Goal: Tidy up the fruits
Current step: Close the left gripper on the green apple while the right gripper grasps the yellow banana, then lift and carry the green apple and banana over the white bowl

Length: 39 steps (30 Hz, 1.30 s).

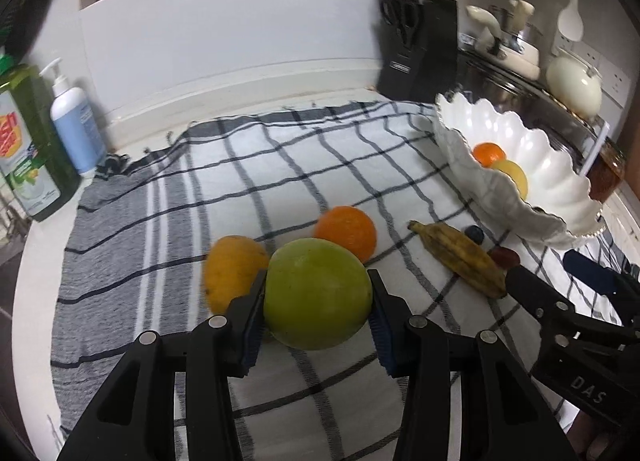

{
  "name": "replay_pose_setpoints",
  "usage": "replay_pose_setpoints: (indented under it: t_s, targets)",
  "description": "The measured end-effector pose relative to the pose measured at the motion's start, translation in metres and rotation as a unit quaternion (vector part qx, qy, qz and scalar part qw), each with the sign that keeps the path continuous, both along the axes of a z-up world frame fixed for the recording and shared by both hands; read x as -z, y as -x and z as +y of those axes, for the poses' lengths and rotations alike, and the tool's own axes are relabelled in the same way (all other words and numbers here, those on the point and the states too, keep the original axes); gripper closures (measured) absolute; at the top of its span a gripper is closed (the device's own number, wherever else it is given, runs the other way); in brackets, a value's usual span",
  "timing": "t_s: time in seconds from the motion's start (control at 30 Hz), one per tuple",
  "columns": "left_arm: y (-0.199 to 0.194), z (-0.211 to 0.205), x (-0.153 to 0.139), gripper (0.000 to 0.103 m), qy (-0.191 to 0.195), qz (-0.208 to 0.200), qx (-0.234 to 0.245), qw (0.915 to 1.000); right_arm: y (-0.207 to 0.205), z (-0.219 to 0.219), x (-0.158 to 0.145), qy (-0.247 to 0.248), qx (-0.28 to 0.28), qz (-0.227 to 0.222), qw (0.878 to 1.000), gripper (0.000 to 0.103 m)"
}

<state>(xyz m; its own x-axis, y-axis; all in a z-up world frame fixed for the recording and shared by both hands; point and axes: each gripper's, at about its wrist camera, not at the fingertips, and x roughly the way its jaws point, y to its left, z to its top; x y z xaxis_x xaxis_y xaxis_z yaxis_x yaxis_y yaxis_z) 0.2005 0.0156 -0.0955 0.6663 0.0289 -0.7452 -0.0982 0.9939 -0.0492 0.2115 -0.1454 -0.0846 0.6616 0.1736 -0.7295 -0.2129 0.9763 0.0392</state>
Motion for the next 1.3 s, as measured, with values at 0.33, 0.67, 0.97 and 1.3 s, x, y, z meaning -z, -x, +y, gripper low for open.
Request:
replay_pose_setpoints:
  t_s: [0.33,0.67,0.97,1.3]
  targets:
    - [0.009,0.007,0.001,0.058,0.010,-0.008,-0.038,0.9992,-0.028,0.024,0.020,0.008,-0.103,0.036,0.994,0.039]
    - [0.006,0.003,0.004,0.058,0.005,0.000,-0.037,0.9993,-0.047,0.034,0.043,0.033,-0.127,0.063,0.989,0.061]
    - [0.004,0.003,0.002,0.058,0.006,-0.001,-0.035,0.9994,-0.043,0.034,0.036,0.022,-0.131,0.056,0.990,0.071]
    - [0.009,0.001,-0.008,0.058,0.009,-0.010,-0.027,0.9995,-0.026,0.021,0.010,-0.011,-0.114,0.037,0.993,0.072]
